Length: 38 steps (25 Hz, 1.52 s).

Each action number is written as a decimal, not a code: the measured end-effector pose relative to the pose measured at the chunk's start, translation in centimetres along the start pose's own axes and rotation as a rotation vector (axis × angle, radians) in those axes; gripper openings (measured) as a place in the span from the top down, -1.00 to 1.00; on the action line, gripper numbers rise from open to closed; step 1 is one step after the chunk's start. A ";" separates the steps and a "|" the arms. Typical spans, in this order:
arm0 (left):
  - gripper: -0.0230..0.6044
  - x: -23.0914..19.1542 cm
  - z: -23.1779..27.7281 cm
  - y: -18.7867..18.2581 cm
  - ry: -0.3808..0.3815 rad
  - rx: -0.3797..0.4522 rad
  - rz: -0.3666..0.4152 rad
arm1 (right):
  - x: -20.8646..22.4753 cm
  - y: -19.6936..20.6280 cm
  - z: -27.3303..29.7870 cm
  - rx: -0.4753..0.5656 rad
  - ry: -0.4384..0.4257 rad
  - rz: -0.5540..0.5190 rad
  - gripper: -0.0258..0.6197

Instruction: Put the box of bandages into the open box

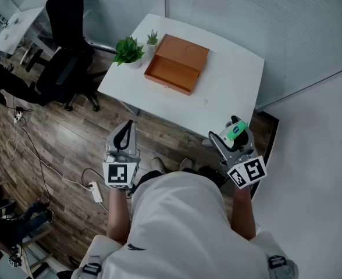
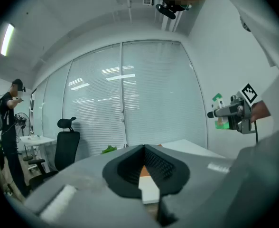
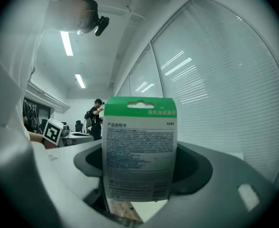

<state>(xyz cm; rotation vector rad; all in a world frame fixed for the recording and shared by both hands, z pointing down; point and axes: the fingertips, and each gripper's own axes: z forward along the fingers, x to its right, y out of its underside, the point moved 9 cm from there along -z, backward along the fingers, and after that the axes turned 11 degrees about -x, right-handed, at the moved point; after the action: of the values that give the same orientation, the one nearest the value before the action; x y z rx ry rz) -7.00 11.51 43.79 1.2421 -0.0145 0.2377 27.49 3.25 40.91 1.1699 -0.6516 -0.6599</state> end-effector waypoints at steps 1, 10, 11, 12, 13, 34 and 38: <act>0.91 0.0 0.0 0.0 0.000 -0.002 0.000 | 0.0 0.0 0.0 0.000 0.000 0.000 -0.24; 0.91 0.1 0.1 -0.3 -0.012 -0.018 -0.026 | 0.3 0.0 0.1 0.001 -0.003 0.008 -0.24; 0.91 0.1 0.1 -0.3 -0.008 -0.013 -0.026 | 0.2 0.0 0.1 0.003 -0.003 0.015 -0.24; 0.91 0.1 0.1 -0.3 -0.005 -0.010 -0.027 | 0.2 0.0 0.1 0.006 -0.002 0.021 -0.24; 0.91 0.1 0.1 -0.2 -0.005 -0.009 -0.028 | 0.2 0.0 0.1 0.009 0.000 0.024 -0.24; 0.91 -7.5 -0.6 1.5 -0.039 -0.007 -0.030 | -0.8 -2.2 4.1 -0.009 0.088 0.002 -0.24; 0.91 -10.2 0.7 1.5 -0.028 -0.004 -0.023 | -0.5 -3.0 6.4 -0.006 0.116 -0.002 -0.24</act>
<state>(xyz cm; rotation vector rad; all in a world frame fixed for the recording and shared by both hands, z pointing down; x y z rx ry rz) -17.12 9.56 43.95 1.2413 -0.0245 0.1999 21.97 -0.97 39.65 1.1943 -0.5502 -0.5910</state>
